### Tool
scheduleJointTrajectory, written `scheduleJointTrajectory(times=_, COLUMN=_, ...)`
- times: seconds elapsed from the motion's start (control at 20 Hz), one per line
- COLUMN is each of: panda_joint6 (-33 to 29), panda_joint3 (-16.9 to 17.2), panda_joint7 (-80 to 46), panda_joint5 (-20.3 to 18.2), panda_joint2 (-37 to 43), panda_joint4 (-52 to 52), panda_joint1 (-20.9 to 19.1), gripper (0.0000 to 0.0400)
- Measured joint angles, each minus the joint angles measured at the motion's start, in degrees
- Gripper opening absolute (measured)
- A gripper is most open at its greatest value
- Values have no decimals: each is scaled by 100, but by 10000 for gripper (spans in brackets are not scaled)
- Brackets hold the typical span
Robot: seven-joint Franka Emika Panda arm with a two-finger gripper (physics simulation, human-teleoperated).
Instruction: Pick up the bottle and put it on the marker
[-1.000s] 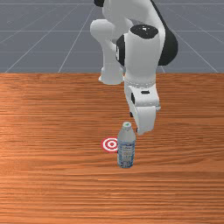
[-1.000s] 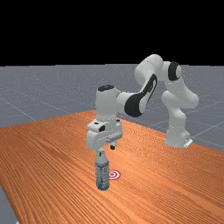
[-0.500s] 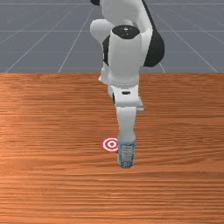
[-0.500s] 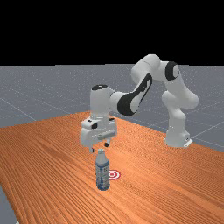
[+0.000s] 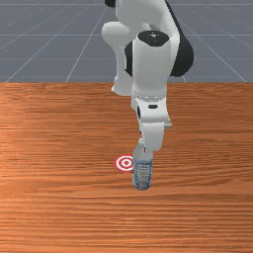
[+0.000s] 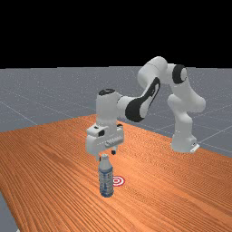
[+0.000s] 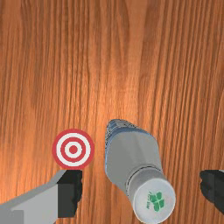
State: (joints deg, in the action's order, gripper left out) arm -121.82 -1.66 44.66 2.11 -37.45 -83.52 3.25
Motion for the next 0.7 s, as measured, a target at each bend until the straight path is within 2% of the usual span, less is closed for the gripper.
scheduleJointTrajectory(times=0.15, panda_joint6=-321, panda_joint3=-9, panda_joint7=69, panda_joint5=27, panda_joint2=46, panda_joint4=-212, panda_joint1=-7, gripper=400)
scheduleJointTrajectory(times=0.4, panda_joint6=-332, panda_joint3=-9, panda_joint7=67, panda_joint5=28, panda_joint2=91, panda_joint4=-264, panda_joint1=-7, gripper=400)
scheduleJointTrajectory(times=0.45, panda_joint6=-158, panda_joint3=-121, panda_joint7=223, panda_joint5=-172, panda_joint2=37, panda_joint4=-141, panda_joint1=-110, gripper=400)
scheduleJointTrajectory(times=0.5, panda_joint6=-167, panda_joint3=-125, panda_joint7=229, panda_joint5=-178, panda_joint2=37, panda_joint4=-142, panda_joint1=-115, gripper=400)
scheduleJointTrajectory(times=0.6, panda_joint6=-178, panda_joint3=-116, panda_joint7=219, panda_joint5=-165, panda_joint2=30, panda_joint4=-145, panda_joint1=-111, gripper=400)
scheduleJointTrajectory(times=0.65, panda_joint6=58, panda_joint3=-43, panda_joint7=123, panda_joint5=-40, panda_joint2=-57, panda_joint4=40, panda_joint1=-40, gripper=400)
scheduleJointTrajectory(times=0.7, panda_joint6=-56, panda_joint3=-41, panda_joint7=118, panda_joint5=-35, panda_joint2=-16, panda_joint4=-51, panda_joint1=-39, gripper=400)
